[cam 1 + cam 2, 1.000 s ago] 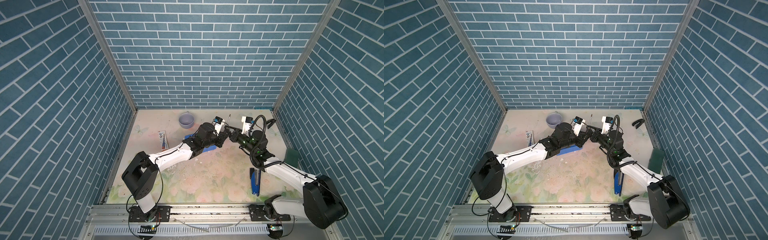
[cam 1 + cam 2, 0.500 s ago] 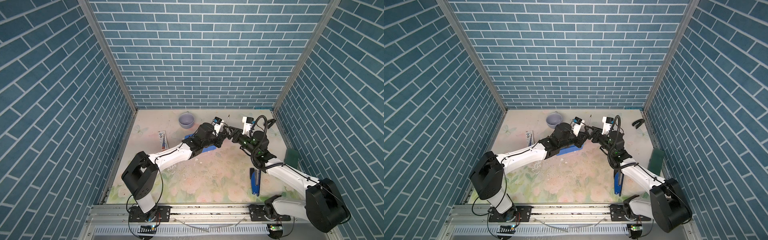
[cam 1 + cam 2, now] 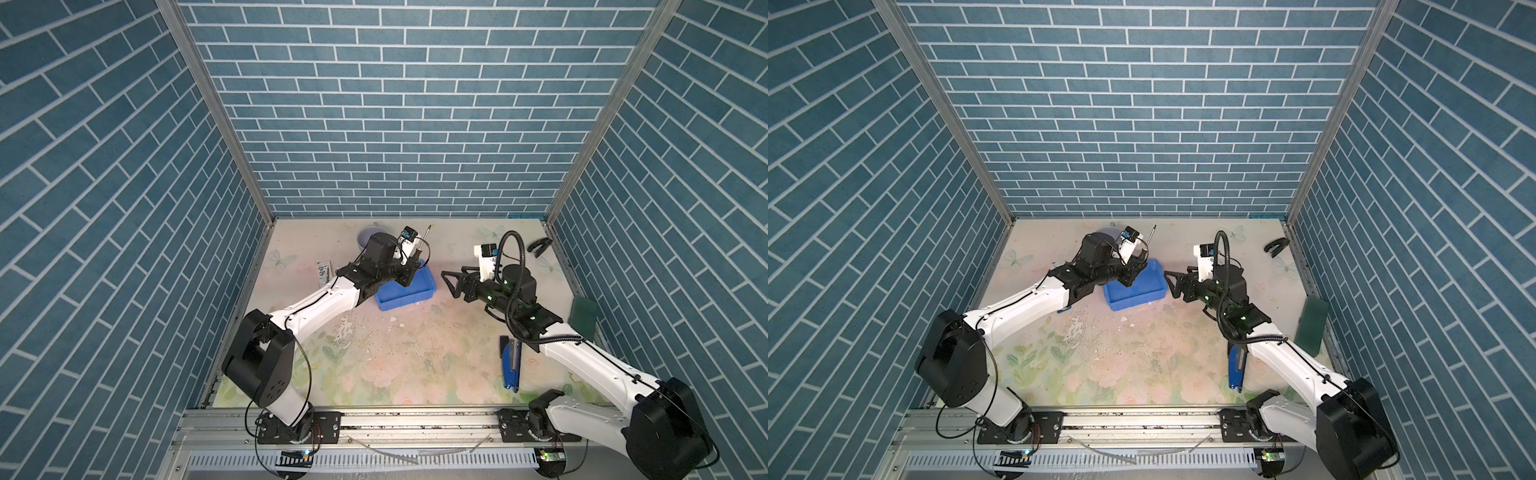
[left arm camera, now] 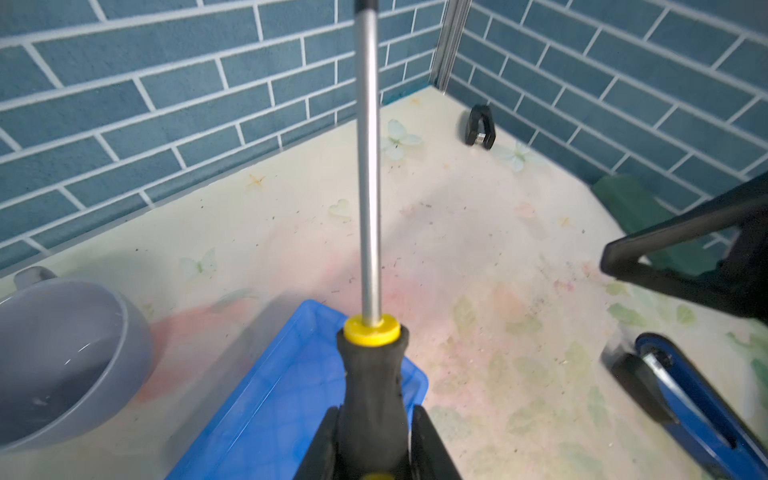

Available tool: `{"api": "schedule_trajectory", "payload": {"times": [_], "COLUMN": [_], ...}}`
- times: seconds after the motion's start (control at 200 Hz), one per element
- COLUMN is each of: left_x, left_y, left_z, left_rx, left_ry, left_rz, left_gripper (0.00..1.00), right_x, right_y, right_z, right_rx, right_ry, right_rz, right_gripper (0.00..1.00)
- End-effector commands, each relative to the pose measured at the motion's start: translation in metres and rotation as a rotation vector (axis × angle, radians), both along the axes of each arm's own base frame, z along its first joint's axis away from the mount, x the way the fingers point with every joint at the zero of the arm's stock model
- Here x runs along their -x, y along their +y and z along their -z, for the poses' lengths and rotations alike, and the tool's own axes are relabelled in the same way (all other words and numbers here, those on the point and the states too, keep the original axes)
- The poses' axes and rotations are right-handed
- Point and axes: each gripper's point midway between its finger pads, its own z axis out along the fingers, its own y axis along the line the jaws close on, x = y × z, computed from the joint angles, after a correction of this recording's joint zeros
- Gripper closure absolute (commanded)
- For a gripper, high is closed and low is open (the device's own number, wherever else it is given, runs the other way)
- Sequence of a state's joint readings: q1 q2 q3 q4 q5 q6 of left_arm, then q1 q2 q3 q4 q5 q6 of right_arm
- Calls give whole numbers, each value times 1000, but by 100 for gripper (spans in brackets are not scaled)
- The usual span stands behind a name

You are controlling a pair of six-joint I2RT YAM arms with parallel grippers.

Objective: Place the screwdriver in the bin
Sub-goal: 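Open the right gripper and draw it back while the left gripper holds the screwdriver, then lower the screwdriver into the blue bin with the left gripper and release it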

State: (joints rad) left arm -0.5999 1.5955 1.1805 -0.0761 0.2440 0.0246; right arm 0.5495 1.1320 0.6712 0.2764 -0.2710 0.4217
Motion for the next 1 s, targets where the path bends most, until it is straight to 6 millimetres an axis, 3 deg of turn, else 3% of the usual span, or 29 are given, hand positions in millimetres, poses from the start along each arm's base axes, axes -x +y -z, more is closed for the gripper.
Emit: {"api": "schedule_trajectory", "payload": {"times": [0.0, 0.325, 0.695, 0.99], "left_x": [6, 3, -10, -26], "left_y": [15, 34, 47, 42], "left_z": [19, 60, 118, 147], "left_rx": [-163, -470, -687, -739], "left_ry": [7, 95, 191, 234], "left_rz": [104, 215, 287, 311], "left_gripper": [100, 100, 100, 100], "right_x": [1, 14, 18, 22], "right_y": [9, 36, 32, 29], "right_z": [1, 29, 40, 47], "right_rx": [126, 239, 256, 261], "right_ry": [-73, -78, -67, -55], "right_rz": [-44, -125, -110, -110], "right_gripper": [12, 11, 10, 9]}}
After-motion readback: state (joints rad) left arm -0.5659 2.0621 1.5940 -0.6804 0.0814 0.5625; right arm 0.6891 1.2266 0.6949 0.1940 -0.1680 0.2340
